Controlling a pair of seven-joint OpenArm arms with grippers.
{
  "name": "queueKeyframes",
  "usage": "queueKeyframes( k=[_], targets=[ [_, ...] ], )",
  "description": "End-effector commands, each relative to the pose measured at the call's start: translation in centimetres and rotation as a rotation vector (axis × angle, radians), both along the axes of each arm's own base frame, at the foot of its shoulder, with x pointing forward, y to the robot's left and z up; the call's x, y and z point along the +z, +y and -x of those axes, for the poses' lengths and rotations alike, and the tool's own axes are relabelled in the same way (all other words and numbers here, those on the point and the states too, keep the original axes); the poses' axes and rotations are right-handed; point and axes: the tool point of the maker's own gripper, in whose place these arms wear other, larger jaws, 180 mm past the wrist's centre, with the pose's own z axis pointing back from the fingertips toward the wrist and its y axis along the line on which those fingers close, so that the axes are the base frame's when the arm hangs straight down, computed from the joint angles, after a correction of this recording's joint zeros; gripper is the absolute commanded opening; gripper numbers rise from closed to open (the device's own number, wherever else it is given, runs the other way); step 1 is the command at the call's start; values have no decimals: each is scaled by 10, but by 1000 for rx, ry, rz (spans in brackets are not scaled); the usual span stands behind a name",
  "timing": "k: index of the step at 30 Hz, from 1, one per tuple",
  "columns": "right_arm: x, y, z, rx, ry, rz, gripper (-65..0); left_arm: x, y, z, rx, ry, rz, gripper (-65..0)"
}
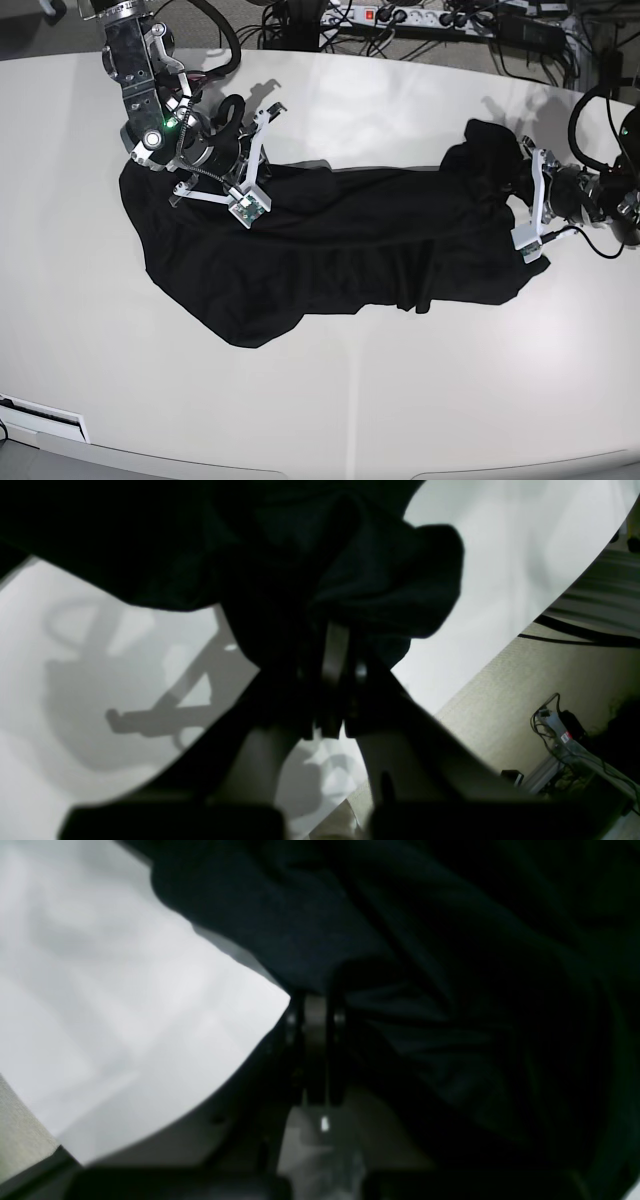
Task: Layout the t-shirt on the table in an organized manner, then fold the t-shirt properly
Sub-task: 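Lift the shirt with both grippers, stretching it between them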
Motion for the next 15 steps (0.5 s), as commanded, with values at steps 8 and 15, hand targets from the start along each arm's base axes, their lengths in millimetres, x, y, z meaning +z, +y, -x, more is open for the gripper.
queueKeyframes(
  k=[8, 15],
  targets=[
    [69, -6, -11, 93, -131, 61, -650, 21, 20, -6, 12, -5, -12, -650],
    [94, -4, 58, 294, -101, 45, -650, 53, -3, 27, -104, 128, 74, -650]
  ],
)
